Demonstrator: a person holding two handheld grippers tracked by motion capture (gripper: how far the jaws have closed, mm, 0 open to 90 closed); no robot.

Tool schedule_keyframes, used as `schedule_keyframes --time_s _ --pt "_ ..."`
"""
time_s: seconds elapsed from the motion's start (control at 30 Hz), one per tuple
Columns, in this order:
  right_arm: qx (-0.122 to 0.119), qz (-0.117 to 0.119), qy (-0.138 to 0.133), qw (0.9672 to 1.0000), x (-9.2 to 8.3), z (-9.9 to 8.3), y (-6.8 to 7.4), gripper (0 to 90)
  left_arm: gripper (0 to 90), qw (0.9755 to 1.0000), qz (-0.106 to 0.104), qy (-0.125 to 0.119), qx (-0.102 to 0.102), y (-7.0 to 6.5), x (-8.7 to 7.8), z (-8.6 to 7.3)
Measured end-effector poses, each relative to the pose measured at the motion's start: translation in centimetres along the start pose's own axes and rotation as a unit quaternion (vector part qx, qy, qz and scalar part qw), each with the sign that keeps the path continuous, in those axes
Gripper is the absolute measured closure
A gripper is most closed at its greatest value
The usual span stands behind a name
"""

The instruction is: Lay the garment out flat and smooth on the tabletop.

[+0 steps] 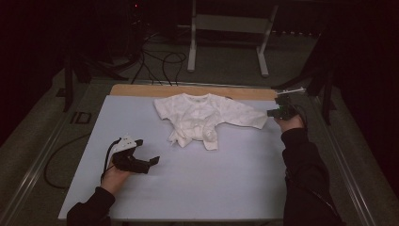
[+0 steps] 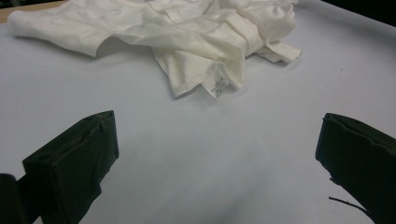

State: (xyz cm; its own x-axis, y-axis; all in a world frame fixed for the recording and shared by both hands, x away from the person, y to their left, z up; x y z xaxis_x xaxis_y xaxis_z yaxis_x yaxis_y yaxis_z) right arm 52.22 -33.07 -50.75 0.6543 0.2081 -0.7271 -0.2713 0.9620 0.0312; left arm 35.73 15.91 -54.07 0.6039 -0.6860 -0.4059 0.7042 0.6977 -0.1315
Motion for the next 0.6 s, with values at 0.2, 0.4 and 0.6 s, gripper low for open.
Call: schedule_keyframes --time_s 0.2,0.4,0.6 --pt "0.021 -0.008 0.003 0.9997 1.0 -0.8 -1.3 82.7 0.2 1.0 0.0 0.0 0.0 0.0 0.0 0.0" --pt "0.04 -0.012 -0.01 0.9991 1.1 -0.9 -1.3 49.8 0.1 1.0 0.0 -0.003 0.0 0.1 -0.1 0.1" --pt "0.038 0.014 -0.024 0.9989 0.4 -0.9 0.0 39.3 0.2 1.0 0.0 -0.006 0.001 0.1 -0.1 0.3"
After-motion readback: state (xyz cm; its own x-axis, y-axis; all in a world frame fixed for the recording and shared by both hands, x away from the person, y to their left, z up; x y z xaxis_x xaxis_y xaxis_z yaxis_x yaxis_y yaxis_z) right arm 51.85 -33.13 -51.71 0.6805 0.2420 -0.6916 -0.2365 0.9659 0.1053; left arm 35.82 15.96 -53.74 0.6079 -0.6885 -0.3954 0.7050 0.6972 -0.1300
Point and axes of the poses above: each handheld gripper's, and its own axes: x roughly forward along the jaws, z roughly out of its top, y roughly to its left, the point moved 7 cm from there along x, roughly forward along the jaws, and after that the axes turned 6 degrees about -y, right-handed, at the moved point
